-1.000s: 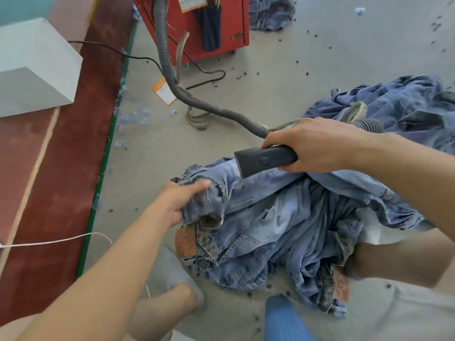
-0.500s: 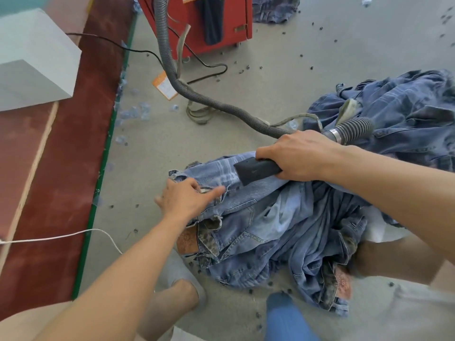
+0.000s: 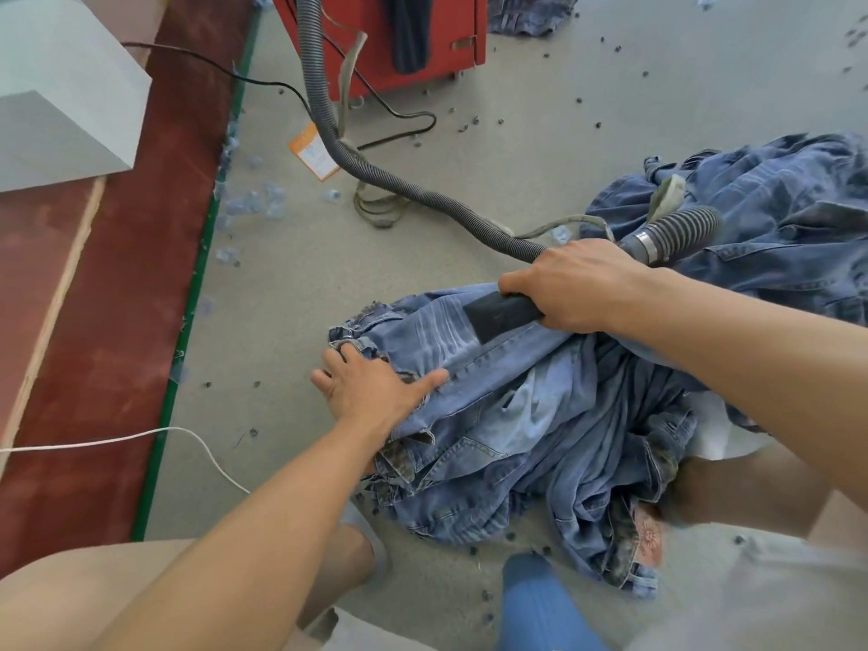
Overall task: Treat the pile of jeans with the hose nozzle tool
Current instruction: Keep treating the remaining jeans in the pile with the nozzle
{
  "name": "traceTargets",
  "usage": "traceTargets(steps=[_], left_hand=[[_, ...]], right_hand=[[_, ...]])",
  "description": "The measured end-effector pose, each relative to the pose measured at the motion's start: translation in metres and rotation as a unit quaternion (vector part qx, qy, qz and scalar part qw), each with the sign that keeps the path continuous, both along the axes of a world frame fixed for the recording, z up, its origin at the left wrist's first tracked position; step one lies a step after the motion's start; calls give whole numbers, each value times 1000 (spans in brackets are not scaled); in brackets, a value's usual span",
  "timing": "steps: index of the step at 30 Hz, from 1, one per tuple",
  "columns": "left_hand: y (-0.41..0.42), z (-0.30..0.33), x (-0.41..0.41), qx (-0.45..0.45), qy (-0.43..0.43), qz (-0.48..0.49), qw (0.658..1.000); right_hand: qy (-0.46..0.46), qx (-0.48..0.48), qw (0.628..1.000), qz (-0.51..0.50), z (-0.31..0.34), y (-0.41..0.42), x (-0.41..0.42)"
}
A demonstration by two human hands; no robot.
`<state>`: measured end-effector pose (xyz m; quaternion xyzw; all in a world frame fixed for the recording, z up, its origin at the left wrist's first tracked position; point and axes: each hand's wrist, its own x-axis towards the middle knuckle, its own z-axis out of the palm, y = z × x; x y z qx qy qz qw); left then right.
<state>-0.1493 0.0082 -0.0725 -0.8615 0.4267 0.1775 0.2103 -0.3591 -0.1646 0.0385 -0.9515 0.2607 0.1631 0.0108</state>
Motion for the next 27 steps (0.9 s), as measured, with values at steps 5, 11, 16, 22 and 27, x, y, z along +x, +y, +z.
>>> traceTargets(steps=[5,11,16,22,27], left_hand=[[-2,-14,-6,-32,-2,-6,999],[-10,-26,-3,-10,36,21,999],[-4,-32,-9,71,16,-53,996],[-3,-30,6,-128,319,224,912],[-10,1,27,-249,528,489,648]], right_hand=[[0,-15,1000,-22,-3,-4,-2],[16,-7,1000,-21,-9,-1,1],[16,-2,1000,-15,-10,2,3],[25,7,1000,-8,-9,0,2],[32,24,999,1,-5,-5,1]])
